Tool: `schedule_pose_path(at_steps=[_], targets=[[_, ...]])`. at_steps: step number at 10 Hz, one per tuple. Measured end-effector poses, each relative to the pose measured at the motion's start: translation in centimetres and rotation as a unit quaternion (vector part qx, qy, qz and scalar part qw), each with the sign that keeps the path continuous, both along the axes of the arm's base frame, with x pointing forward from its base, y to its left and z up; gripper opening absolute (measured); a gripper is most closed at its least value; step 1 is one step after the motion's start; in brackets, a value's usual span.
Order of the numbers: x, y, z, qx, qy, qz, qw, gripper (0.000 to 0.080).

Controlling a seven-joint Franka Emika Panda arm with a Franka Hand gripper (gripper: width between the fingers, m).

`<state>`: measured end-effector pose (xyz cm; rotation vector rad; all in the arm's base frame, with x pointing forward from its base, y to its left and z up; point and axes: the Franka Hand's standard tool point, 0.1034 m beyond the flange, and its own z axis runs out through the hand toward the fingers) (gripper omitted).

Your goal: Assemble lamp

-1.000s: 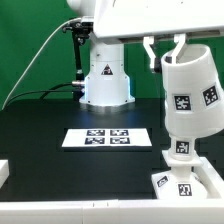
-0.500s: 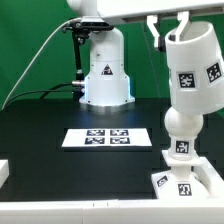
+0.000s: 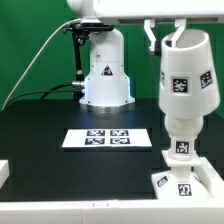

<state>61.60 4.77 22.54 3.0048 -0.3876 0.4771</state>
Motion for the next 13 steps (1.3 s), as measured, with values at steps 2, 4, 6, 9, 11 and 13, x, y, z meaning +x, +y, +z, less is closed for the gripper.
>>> schedule_pose_path(at_steps=[2, 4, 6, 9, 11, 13], targets=[[-0.6, 1.2, -1.7, 0.002, -0.007, 0.006, 1.0, 0.0051], [-1.2, 2.7, -2.9, 0.006, -0.02, 0.022, 1.0, 0.0051], [-1.2, 1.9, -4.3, -0.007, -0.023, 0.052, 0.998, 0.0051], [-1.1, 2.1, -4.7, -0.008, -0.028, 0.059, 0.998, 0.0105], [-1.1, 2.1, -4.8, -0.008, -0.027, 0.059, 0.998, 0.0321], [-1.1, 2.1, -4.8, -0.008, -0.027, 0.059, 0.998, 0.0501]])
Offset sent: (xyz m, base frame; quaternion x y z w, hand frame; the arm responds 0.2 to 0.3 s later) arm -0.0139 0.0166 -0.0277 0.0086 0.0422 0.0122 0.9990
